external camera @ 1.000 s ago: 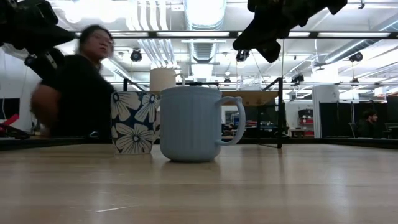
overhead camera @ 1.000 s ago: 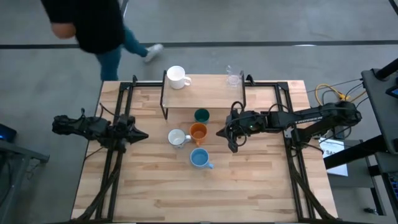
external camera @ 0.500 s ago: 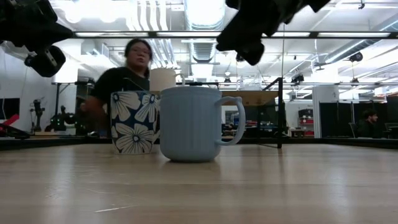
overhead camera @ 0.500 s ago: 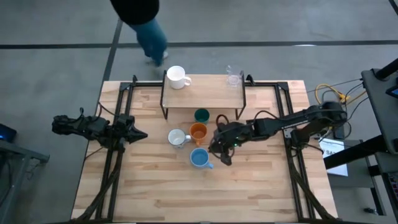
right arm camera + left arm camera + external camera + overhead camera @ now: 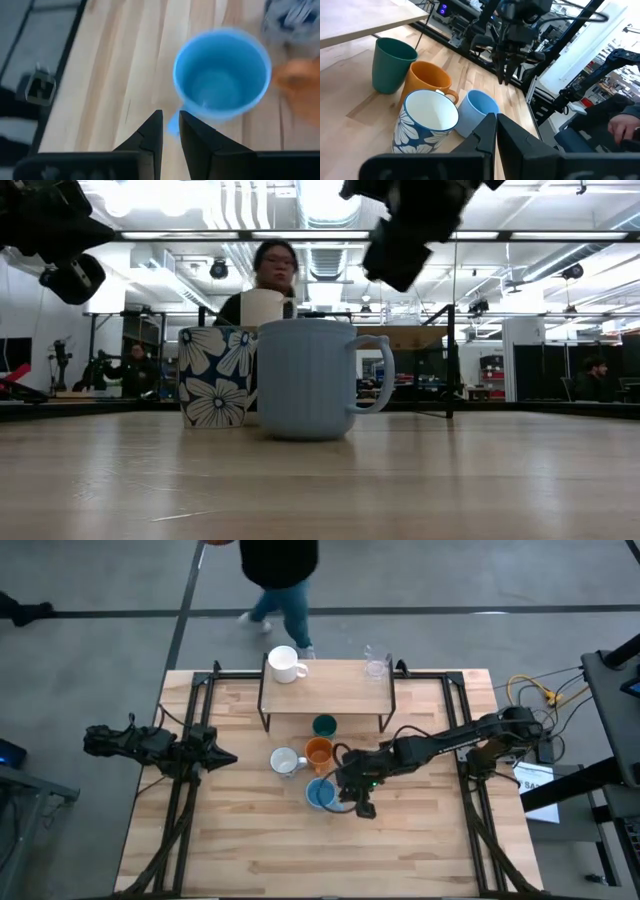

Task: Stack small to large cups/mugs on shelf
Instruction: Put the blue mug on the shelf

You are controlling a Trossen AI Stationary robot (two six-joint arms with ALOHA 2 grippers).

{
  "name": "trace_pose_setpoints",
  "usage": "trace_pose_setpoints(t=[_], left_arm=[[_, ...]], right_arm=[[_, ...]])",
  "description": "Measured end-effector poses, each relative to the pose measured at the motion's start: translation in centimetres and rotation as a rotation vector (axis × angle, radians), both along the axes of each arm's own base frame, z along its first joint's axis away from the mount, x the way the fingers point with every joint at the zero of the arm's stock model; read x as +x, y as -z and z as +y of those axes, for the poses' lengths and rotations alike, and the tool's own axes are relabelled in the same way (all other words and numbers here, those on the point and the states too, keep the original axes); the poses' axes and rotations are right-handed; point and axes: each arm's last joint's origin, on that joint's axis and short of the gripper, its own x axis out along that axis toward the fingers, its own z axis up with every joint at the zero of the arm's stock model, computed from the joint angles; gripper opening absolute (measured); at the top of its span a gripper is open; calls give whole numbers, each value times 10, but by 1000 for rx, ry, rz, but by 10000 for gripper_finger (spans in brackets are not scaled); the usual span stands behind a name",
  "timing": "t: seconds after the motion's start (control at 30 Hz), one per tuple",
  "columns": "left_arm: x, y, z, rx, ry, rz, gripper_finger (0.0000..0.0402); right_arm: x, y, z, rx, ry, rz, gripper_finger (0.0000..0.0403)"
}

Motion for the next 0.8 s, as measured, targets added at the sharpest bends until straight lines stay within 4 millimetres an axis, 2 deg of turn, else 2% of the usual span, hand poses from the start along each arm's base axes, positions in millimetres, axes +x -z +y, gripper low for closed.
trace_pose_setpoints(t=[0.2, 0.43, 0.8], left_arm=[[0, 1, 0, 3, 1, 13, 0], [0, 2, 0, 5, 1, 21, 0], [0, 2, 0, 4, 1, 21, 0]], right_arm=[[-8, 4, 1, 6, 13, 53, 70], [-6, 6, 2, 37, 67, 68, 104], [0, 14, 13, 50, 146, 61, 107]])
